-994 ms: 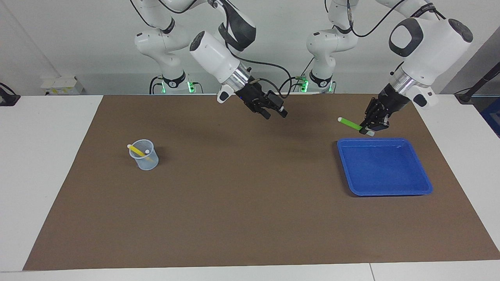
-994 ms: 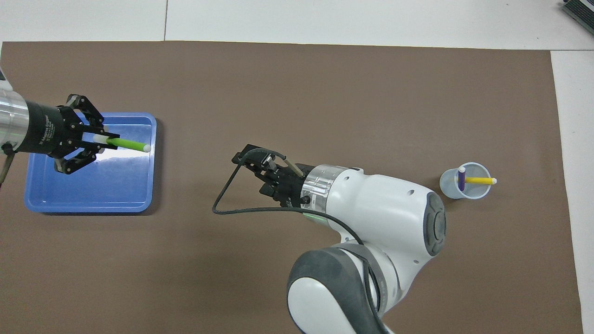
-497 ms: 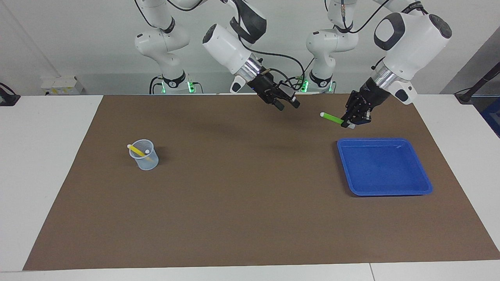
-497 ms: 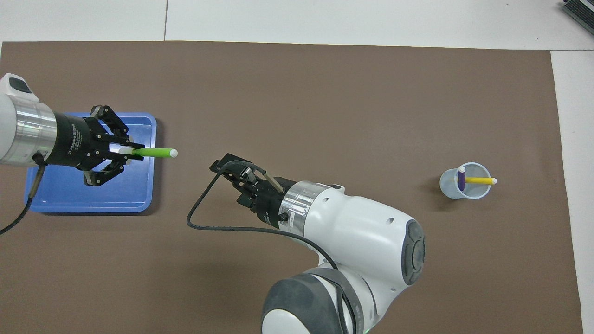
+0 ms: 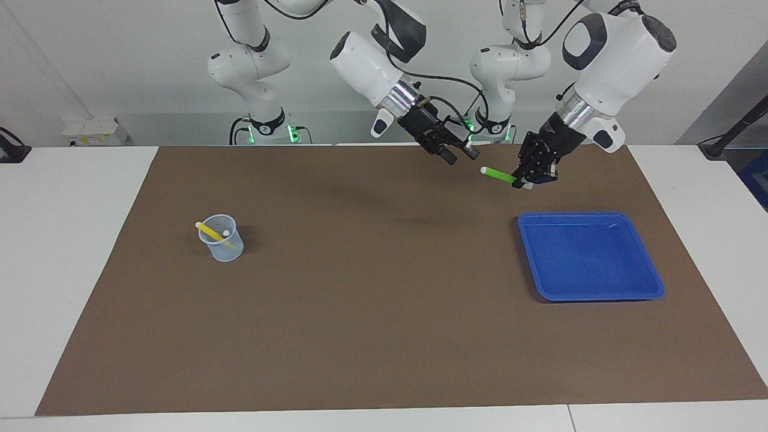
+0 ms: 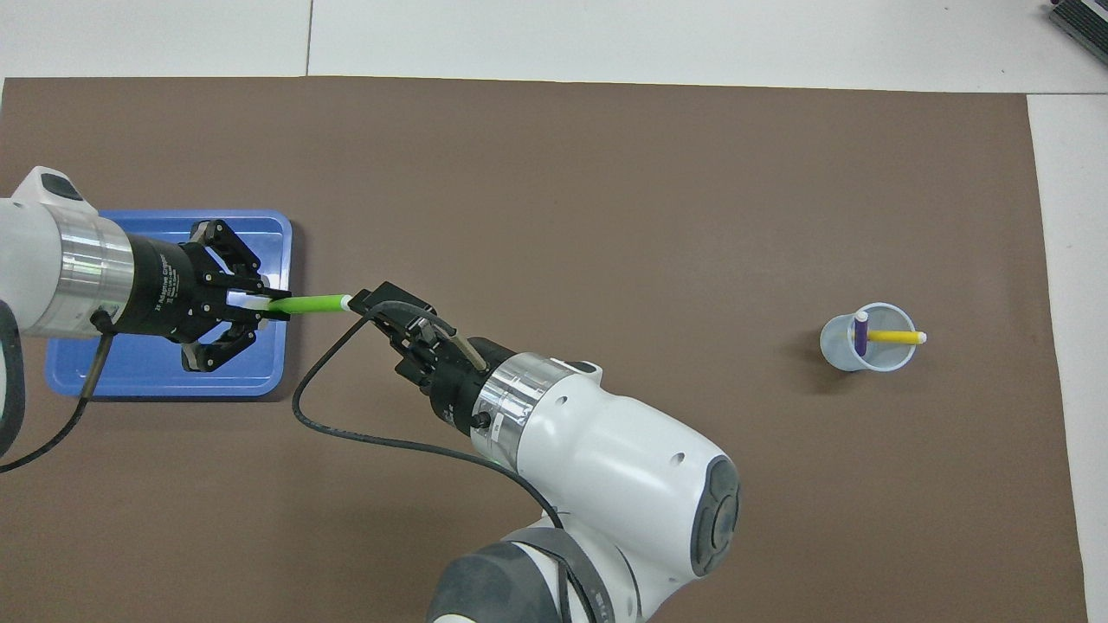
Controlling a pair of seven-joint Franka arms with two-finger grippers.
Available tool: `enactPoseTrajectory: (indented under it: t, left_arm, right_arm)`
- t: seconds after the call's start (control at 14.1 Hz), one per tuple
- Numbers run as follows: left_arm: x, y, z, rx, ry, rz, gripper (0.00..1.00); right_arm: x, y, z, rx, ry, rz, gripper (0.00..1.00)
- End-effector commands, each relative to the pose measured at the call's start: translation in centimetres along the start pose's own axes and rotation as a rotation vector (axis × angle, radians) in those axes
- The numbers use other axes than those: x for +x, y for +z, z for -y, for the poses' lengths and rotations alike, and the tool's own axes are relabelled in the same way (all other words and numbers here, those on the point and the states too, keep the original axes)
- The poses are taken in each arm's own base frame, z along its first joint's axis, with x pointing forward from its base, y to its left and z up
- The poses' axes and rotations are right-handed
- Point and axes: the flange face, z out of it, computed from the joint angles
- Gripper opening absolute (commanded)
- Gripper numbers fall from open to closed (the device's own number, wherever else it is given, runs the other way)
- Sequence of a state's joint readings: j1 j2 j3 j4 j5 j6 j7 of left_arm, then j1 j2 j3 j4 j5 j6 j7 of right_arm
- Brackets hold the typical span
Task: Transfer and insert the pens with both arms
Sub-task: 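Lift the green pen toward the right gripper while the right gripper approaches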
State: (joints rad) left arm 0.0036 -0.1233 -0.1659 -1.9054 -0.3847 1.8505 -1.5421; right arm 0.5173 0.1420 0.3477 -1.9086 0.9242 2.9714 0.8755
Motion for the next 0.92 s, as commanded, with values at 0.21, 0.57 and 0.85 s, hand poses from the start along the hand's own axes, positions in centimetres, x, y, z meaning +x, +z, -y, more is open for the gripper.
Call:
enactPoseTrajectory:
  t: [0.21, 0.57, 0.85]
  left_arm:
    - [-0.4, -0.2, 2.2, -0.009, -0.012, 0.006, 0.00]
    - [-0.5, -0.2, 2.7, -0.008, -0.010, 0.003, 0.00]
    - [-0.5, -0.2, 2.9, -0.010, -0.008, 0.003, 0.00]
  right_arm:
    - [0.6, 1.0, 2.5, 0.060, 0.044, 0.009, 0.75]
    - [-1.7, 4.1, 1.7, 0.042, 0.022, 0.046, 0.75]
    - [-2.0, 4.1, 1.8, 0.043, 0.024, 0.051, 0.75]
